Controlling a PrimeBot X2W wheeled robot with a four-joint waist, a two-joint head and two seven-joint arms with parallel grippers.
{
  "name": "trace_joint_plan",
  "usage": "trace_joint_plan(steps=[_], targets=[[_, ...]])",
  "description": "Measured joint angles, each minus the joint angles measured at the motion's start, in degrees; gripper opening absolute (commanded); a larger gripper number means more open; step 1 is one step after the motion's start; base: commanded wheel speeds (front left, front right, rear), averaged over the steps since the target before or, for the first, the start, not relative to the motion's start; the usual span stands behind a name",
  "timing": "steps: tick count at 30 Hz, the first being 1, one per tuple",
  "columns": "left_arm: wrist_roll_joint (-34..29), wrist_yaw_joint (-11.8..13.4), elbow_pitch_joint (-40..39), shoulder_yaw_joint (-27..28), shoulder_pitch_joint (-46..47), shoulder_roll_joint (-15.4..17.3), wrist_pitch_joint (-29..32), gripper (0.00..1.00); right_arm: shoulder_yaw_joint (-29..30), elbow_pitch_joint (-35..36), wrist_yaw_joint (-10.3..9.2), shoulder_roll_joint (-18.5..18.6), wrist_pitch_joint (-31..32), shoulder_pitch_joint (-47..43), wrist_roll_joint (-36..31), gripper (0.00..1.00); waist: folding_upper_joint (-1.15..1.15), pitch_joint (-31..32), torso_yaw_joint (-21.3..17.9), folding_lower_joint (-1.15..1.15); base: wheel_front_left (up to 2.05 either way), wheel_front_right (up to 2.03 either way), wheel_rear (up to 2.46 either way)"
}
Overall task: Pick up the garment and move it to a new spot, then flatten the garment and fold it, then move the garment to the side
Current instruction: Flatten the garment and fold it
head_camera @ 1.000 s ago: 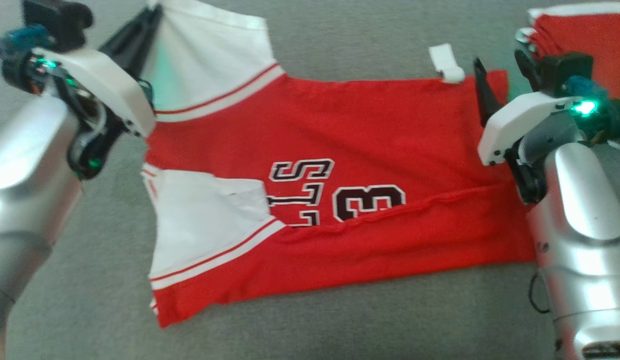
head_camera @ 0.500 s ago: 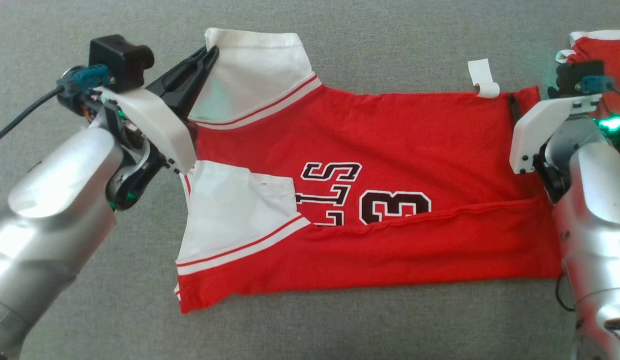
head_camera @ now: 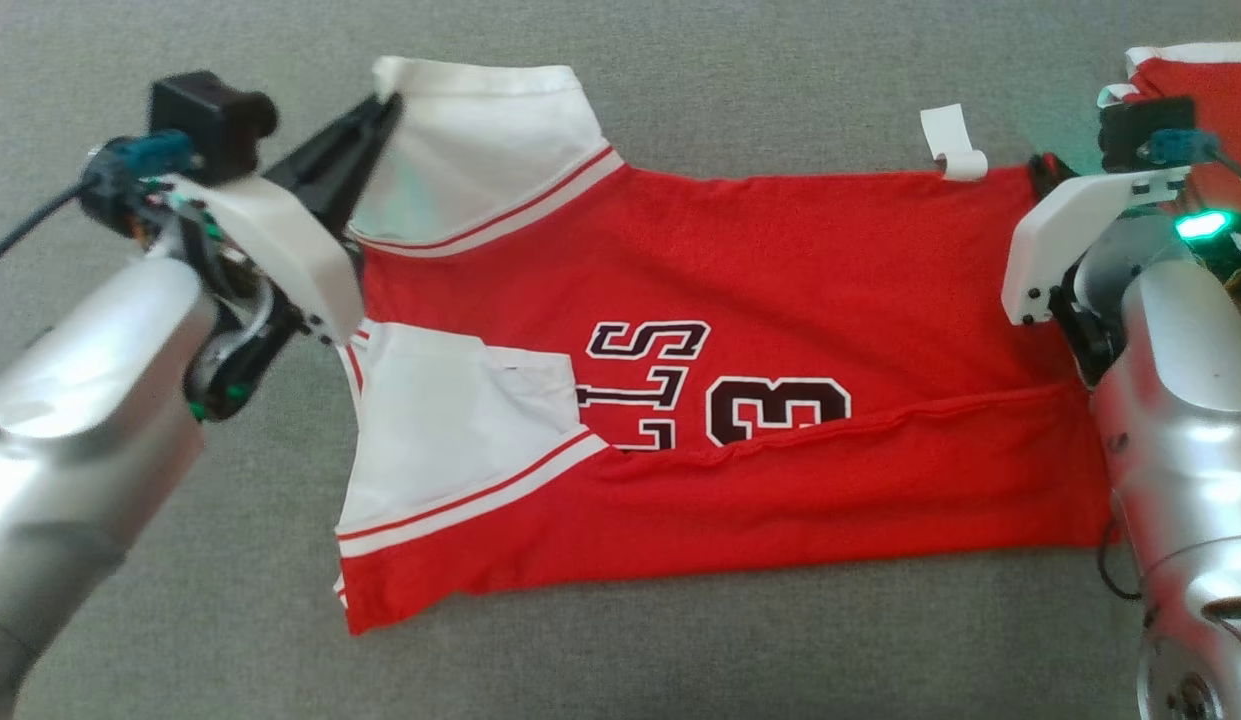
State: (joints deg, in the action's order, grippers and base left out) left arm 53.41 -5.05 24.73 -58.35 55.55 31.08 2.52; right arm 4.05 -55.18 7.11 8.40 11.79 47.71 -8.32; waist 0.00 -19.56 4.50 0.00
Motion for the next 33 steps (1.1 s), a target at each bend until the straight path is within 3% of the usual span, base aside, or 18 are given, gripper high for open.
trace_joint_plan(steps=[7,15,26,33], targets=[[-0.9,0.1,4.5,1.5,2.3,2.1,-1.8,0.0,-2.8,1.2,0.0,-1.2,-7.3,4.7,10.2,0.0,0.0,-1.1,-1.0,0.0,0.0,0.0,0.0],[-4.7,-0.7,10.8,2.6,11.7,2.4,-4.8,0.0,-7.2,3.9,0.0,-1.7,-9.9,11.4,18.2,0.0,0.0,-4.1,-2.3,0.01,0.0,0.0,0.0],[-6.6,-2.1,21.1,2.4,17.7,-2.7,-12.0,0.0,-10.3,0.9,0.0,0.2,-12.1,17.3,21.6,0.0,0.0,-5.6,-2.3,0.0,0.0,0.0,0.0],[-5.0,-2.5,20.1,-1.0,15.6,-3.2,-12.4,0.0,-16.8,0.2,0.0,3.3,-11.4,15.4,26.0,0.0,0.0,-3.0,-0.9,0.0,0.0,0.0,0.0]])
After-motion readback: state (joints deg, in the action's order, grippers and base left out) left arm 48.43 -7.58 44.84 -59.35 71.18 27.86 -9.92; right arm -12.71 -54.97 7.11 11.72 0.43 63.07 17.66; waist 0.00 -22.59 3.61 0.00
